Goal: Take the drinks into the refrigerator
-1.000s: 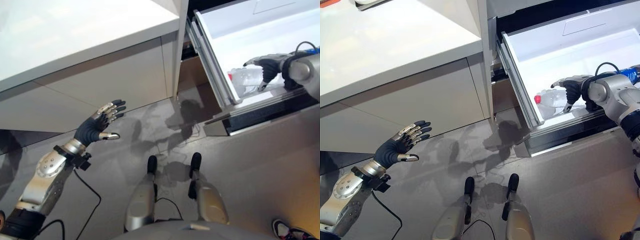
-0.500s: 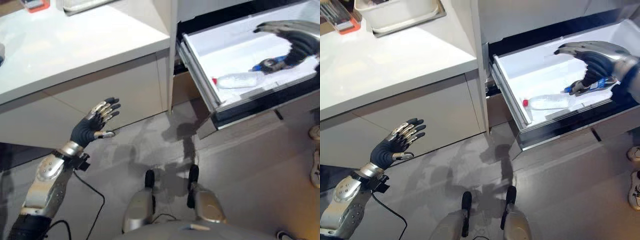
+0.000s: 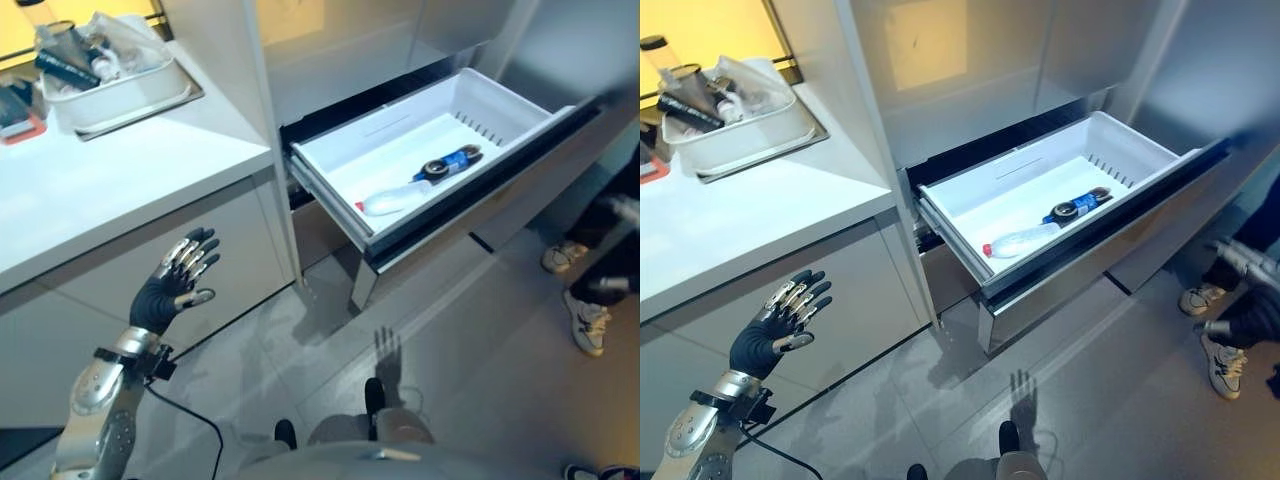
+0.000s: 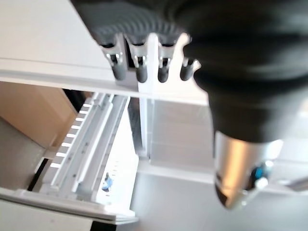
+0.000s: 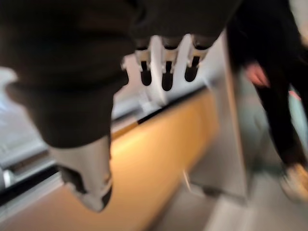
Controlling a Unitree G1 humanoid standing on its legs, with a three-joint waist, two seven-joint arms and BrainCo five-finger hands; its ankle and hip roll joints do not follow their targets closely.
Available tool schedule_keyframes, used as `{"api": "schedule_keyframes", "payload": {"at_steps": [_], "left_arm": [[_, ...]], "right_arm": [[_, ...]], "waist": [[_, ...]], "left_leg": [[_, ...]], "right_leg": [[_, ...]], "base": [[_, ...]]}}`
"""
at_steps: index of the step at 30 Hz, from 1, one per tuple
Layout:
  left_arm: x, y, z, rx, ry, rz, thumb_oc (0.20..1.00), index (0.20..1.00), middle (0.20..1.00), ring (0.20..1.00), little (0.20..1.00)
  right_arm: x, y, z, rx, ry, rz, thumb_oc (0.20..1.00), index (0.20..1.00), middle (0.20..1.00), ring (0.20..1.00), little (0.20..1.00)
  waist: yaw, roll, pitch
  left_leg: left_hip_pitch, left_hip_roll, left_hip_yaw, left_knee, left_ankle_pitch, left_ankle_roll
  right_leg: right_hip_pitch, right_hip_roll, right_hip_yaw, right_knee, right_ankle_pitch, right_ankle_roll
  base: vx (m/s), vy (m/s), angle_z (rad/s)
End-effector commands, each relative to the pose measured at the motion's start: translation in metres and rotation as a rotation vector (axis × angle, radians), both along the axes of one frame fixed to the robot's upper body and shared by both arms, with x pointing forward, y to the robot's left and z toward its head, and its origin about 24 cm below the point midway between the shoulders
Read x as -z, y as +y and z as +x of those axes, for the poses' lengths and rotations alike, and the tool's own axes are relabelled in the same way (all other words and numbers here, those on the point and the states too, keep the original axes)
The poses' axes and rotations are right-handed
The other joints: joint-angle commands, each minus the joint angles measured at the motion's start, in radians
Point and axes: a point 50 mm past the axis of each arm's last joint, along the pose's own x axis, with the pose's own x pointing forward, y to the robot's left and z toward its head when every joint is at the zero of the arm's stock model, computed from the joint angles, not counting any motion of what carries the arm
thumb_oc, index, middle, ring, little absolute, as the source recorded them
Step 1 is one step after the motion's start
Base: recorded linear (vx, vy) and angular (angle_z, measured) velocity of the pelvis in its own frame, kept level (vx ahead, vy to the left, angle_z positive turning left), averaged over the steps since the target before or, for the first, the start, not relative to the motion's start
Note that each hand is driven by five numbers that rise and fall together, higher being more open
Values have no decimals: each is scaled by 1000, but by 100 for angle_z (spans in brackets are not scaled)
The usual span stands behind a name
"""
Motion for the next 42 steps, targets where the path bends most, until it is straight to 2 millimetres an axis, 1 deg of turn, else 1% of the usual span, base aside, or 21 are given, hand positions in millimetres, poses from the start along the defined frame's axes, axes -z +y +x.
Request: {"api": "schedule_keyframes", "payload": {"at_steps": [1, 2, 3, 4, 5, 9, 10, 11, 14, 16, 18, 19, 20, 21, 23, 24, 25, 34, 38, 40, 42], "left_arm": [[-23, 9, -4, -46, -135, 71, 1000, 1000, 1000, 1000, 1000], [-23, 10, -5, -48, -134, 73, 1000, 1000, 1000, 1000, 1000], [-22, 9, -5, -52, -136, 66, 1000, 1000, 1000, 1000, 1000], [-22, 7, -4, -43, -139, 58, 1000, 1000, 1000, 1000, 1000], [-22, 6, -3, -40, -143, 59, 1000, 1000, 1000, 1000, 1000], [-27, -1, 1, -11, -170, 52, 1000, 1000, 1000, 1000, 1000], [-28, -2, 2, -8, -176, 50, 1000, 1000, 1000, 1000, 1000], [-28, -1, 2, -10, -177, 50, 1000, 1000, 1000, 1000, 1000], [-32, -7, 6, 14, -198, 33, 1000, 1000, 1000, 1000, 1000], [-33, -8, 6, 16, -199, 28, 1000, 1000, 1000, 1000, 1000], [-35, -11, 8, 34, -204, 25, 1000, 1000, 1000, 1000, 1000], [-36, -14, 9, 55, -204, 24, 1000, 1000, 1000, 1000, 1000], [-36, -13, 9, 53, -204, 24, 1000, 1000, 1000, 1000, 1000], [-38, -15, 9, 71, -211, 21, 1000, 1000, 1000, 1000, 1000], [-38, -15, 10, 73, -209, 20, 1000, 1000, 1000, 1000, 1000], [-39, -16, 10, 78, -207, 22, 1000, 1000, 1000, 1000, 1000], [-39, -16, 10, 77, -208, 22, 1000, 1000, 1000, 1000, 1000], [-39, -18, 10, 96, -201, 13, 1000, 1000, 1000, 1000, 1000], [-39, -18, 9, 102, -199, 11, 1000, 1000, 1000, 1000, 1000], [-39, -19, 9, 104, -197, 8, 1000, 1000, 1000, 1000, 1000], [-38, -19, 9, 108, -193, 6, 1000, 1000, 1000, 1000, 1000]], "right_arm": [[-1, 0, 20, -37, -23, -10, 479, 479, 479, 479, 479], [0, 1, 21, -39, -22, -10, 376, 376, 376, 376, 376], [13, 2, 22, -34, 15, 32, 200, 200, 200, 200, 200], [33, 5, 20, -30, 88, 79, 200, 200, 200, 200, 200], [44, 9, 24, -58, 153, 68, 200, 200, 200, 200, 200], [76, 20, 33, -107, 300, 66, 200, 200, 200, 200, 200], [78, 24, 39, -127, 307, 57, 200, 200, 200, 200, 200], [78, 24, 40, -129, 306, 57, 200, 200, 200, 200, 200], [91, 34, 54, -176, 366, 6, 200, 200, 200, 200, 200], [93, 36, 60, -184, 371, -4, 200, 200, 200, 200, 200], [93, 41, 70, -215, 382, -37, 200, 200, 200, 200, 200], [89, 44, 80, -255, 389, -87, 200, 200, 200, 200, 200], [89, 45, 81, -257, 388, -88, 200, 200, 200, 200, 200], [84, 46, 89, -277, 387, -126, 200, 200, 200, 200, 200], [84, 47, 94, -284, 389, -139, 200, 200, 200, 200, 200], [77, 47, 101, -290, 371, -162, 200, 200, 200, 200, 200], [77, 47, 102, -291, 370, -162, 200, 200, 200, 200, 200], [55, 44, 125, -281, 295, -232, 200, 200, 200, 200, 200], [42, 49, 137, -304, 256, -259, 200, 200, 200, 200, 200], [42, 50, 139, -300, 251, -258, 200, 200, 200, 200, 200], [37, 52, 145, -300, 230, -261, 200, 200, 200, 200, 200]], "waist": [[18, 0, 2], [17, -1, 2], [19, 0, 2], [25, 4, 2], [28, 5, 2], [45, 10, 7], [47, 10, 10], [45, 9, 11], [67, 14, 24], [69, 13, 27], [78, 14, 37], [93, 16, 43], [90, 16, 44], [101, 16, 48], [103, 17, 50], [114, 17, 53], [112, 17, 54], [145, 26, 66], [152, 29, 71], [155, 30, 71], [159, 31, 75]], "left_leg": [[-20, -51, -67, 60, -77, 68], [-19, -51, -65, 60, -77, 68], [-15, -50, -63, 58, -78, 67], [-13, -50, -63, 59, -77, 67], [-6, -49, -63, 56, -77, 65], [-2, -48, -72, 53, -72, 61], [-2, -48, -74, 52, -72, 60], [-1, -48, -74, 52, -72, 60], [-4, -47, -86, 54, -67, 57], [-5, -47, -90, 56, -67, 56], [-10, -47, -98, 60, -65, 54], [-13, -47, -104, 63, -63, 52], [-13, -47, -104, 64, -63, 51], [-18, -48, -111, 65, -60, 49], [-21, -48, -116, 66, -59, 48], [-26, -47, -123, 66, -55, 46], [-27, -47, -124, 66, -55, 46], [-43, -48, -157, 61, -40, 40], [-45, -48, -161, 61, -39, 41], [-45, -49, -161, 61, -38, 41], [-48, -50, -161, 64, -38, 41]], "right_leg": [[26, 27, -38, 92, -122, 16], [27, 27, -37, 91, -122, 16], [30, 27, -36, 91, -121, 16], [32, 26, -38, 91, -122, 16], [37, 27, -38, 90, -124, 15], [44, 25, -47, 93, -129, 13], [45, 24, -49, 93, -130, 12], [45, 24, -49, 93, -130, 12], [47, 21, -65, 101, -135, 9], [47, 20, -69, 104, -138, 8], [45, 19, -77, 112, -142, 6], [45, 19, -83, 116, -146, 4], [45, 19, -84, 117, -146, 4], [46, 19, -92, 118, -148, 2], [47, 18, -97, 118, -150, 1], [48, 17, -106, 116, -151, 0], [48, 17, -107, 115, -151, 0], [49, 12, -140, 112, -153, -5], [47, 11, -144, 114, -154, -5], [47, 11, -145, 113, -154, -5], [45, 10, -147, 114, -153, -5]], "base": [[21, -12, -8], [19, -12, -5], [0, 0, 0], [0, 0, 0], [0, 0, 0], [0, -4, 1], [0, 0, 0], [0, -19, 3], [-4, -28, 11], [3, -19, 21], [-2, -40, 15], [1, -38, 15], [3, -51, 21], [0, -42, 21], [0, -44, 21], [-2, -31, 21], [-4, -39, 25], [2, -31, 15], [1, -9, 5], [0, 0, 0], [0, 0, 0]]}}
